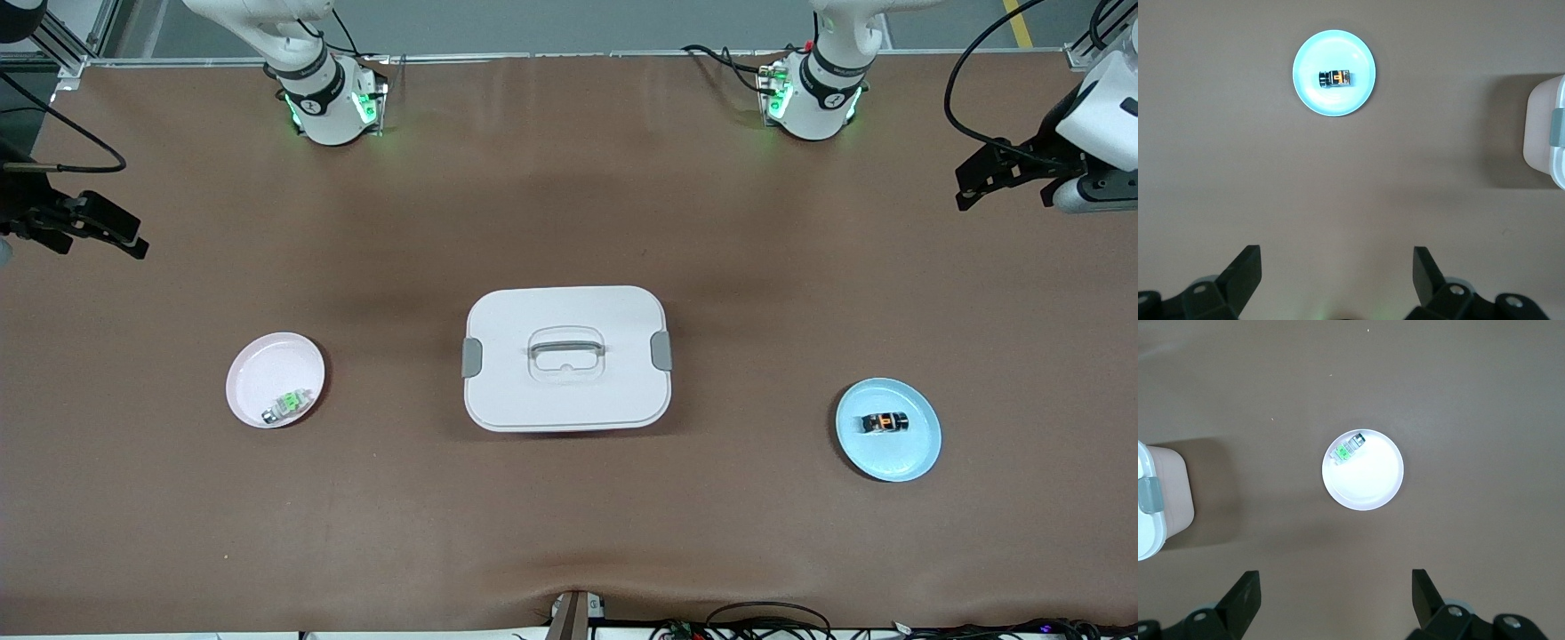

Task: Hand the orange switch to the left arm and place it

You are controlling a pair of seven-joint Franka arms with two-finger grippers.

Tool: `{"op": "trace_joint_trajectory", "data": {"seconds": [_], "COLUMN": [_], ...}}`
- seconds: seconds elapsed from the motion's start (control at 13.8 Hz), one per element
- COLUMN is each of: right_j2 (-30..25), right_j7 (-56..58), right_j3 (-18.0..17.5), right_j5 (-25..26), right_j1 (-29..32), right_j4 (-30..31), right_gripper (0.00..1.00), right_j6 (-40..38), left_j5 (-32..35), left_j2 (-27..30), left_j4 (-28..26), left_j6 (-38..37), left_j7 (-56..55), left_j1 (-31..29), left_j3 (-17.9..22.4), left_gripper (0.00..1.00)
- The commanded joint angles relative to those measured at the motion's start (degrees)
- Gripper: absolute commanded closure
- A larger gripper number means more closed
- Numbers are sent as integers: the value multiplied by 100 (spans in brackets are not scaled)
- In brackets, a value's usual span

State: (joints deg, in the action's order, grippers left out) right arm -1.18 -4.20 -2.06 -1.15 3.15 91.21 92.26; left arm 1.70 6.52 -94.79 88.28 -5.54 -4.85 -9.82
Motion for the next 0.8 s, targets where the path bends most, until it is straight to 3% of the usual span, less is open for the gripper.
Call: {"op": "trace_joint_trajectory", "data": {"seconds": [0.0,0.72], "right_j2": [-75,-58], "right_j7": [-2,-2], "right_j3": [-101,-137], "right_j5": [9,9], "right_j1": [107,36], "right_j4": [28,54], "right_gripper": [0,0], "right_j6": [90,240], "left_j5": [-65,-91], "left_j2": [-37,-37], "left_j4": [136,154], "left_j6": [-135,-135], "left_j7": [150,203], "left_j1": [-59,-226], "left_j3": [-2,-2], "left_gripper": [0,0]}}
